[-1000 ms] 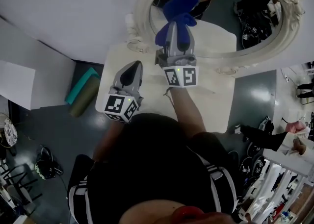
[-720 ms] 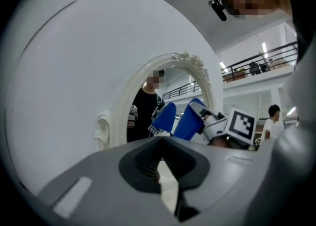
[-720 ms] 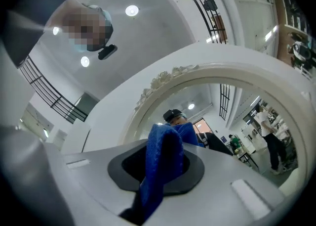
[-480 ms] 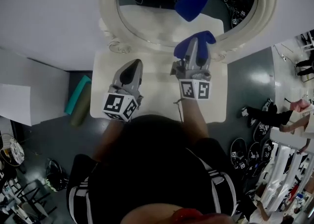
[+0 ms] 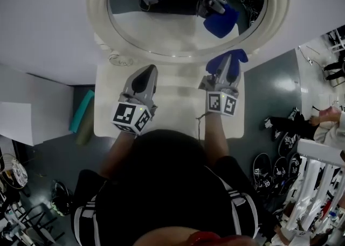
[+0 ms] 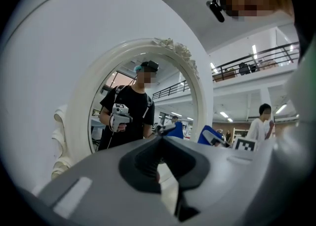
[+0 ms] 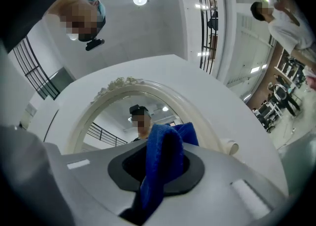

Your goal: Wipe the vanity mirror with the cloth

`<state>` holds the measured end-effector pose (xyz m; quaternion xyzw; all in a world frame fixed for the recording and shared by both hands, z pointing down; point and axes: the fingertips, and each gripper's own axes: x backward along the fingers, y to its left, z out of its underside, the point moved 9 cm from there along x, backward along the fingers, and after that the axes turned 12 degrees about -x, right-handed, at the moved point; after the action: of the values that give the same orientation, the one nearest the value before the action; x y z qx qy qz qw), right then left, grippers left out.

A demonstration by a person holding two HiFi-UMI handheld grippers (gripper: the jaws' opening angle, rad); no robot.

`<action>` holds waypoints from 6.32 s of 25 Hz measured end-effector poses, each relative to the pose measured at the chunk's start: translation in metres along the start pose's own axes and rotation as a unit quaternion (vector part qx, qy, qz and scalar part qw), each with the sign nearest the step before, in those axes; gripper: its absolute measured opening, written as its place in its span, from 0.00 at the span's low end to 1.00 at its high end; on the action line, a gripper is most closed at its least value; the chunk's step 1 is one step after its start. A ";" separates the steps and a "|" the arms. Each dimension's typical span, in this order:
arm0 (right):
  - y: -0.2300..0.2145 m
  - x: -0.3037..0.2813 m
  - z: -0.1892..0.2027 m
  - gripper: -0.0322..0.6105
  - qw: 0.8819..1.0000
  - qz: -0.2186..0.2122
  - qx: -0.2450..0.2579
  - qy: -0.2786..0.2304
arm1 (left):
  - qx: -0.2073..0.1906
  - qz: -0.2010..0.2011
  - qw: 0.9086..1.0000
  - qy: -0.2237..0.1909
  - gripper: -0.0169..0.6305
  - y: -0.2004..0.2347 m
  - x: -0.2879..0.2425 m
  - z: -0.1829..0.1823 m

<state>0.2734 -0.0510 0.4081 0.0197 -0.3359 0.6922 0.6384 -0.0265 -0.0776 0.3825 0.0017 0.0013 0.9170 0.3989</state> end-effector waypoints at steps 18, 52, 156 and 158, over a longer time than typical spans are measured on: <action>-0.052 -0.040 0.036 0.11 0.999 0.045 0.015 0.017 | 0.003 -0.005 0.999 0.037 0.04 -0.002 -0.028 0.012; -0.021 -0.050 0.030 0.11 0.998 0.039 0.038 -0.027 | 0.021 -0.004 0.999 0.043 0.04 -0.012 -0.029 0.006; 0.174 0.003 0.106 0.12 0.973 -0.161 -0.037 0.159 | 0.068 -0.053 0.996 0.021 0.04 0.069 0.084 0.030; 0.166 0.011 0.097 0.12 0.974 -0.145 -0.028 0.170 | 0.069 -0.048 0.996 0.022 0.04 0.062 0.082 0.030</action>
<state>0.0838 -0.0824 0.4151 -0.0673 -0.2350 0.5760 0.7800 -0.1277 -0.0601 0.4132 0.0091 0.0736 0.8945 0.4409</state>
